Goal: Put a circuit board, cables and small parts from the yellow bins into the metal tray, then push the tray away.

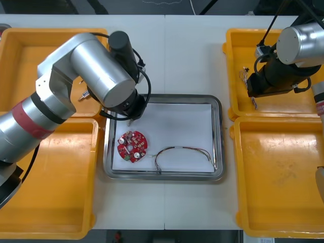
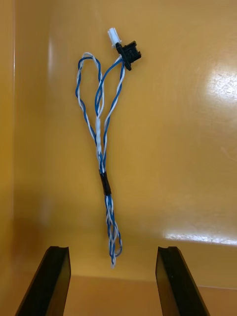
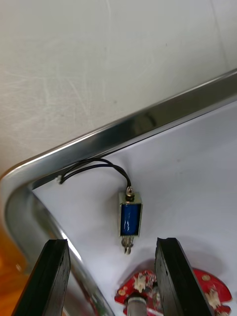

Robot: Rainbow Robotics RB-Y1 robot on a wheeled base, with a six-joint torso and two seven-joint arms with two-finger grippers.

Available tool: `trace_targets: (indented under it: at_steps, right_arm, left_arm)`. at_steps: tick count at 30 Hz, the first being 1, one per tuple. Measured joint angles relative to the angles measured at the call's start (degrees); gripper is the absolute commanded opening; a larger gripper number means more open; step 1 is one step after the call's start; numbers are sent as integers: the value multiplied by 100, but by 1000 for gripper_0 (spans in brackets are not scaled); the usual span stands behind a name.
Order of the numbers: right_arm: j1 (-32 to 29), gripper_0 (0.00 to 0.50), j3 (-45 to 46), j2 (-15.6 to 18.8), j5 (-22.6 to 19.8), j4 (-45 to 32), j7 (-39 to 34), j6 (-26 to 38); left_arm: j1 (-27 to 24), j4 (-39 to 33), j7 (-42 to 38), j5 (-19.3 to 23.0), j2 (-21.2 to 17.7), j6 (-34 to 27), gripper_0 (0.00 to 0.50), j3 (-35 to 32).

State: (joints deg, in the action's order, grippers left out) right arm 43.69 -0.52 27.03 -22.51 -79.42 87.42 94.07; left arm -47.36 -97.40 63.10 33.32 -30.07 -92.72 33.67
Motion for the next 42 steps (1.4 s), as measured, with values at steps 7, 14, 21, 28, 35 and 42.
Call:
trace_targets:
  at_steps: [7,14,21,28,35,42]
  right_arm:
    - [74,500,0,-58,0,334,-162,-339]
    - [81,500,0,-73,0,683,-191,-769]
    - [86,500,0,-98,8,962,-238,-1050]
    - [89,500,0,-113,2,1095,-403,-1155]
    - [165,279,0,-118,-42,1232,-405,-1277]
    - [177,0,0,-119,-94,1257,-423,-1199]
  left_arm:
    - [0,-312,8,417,-1,-611,500,-1006]
    - [0,-313,412,905,-116,-833,500,-1778]
    - [0,-10,2652,1389,-344,-879,500,-2474]
    - [0,302,3455,1520,-734,-859,500,-2577]
    - [0,802,3766,1665,-941,-693,500,-2740]
    - [0,1273,6232,1733,-944,-362,500,-3034]
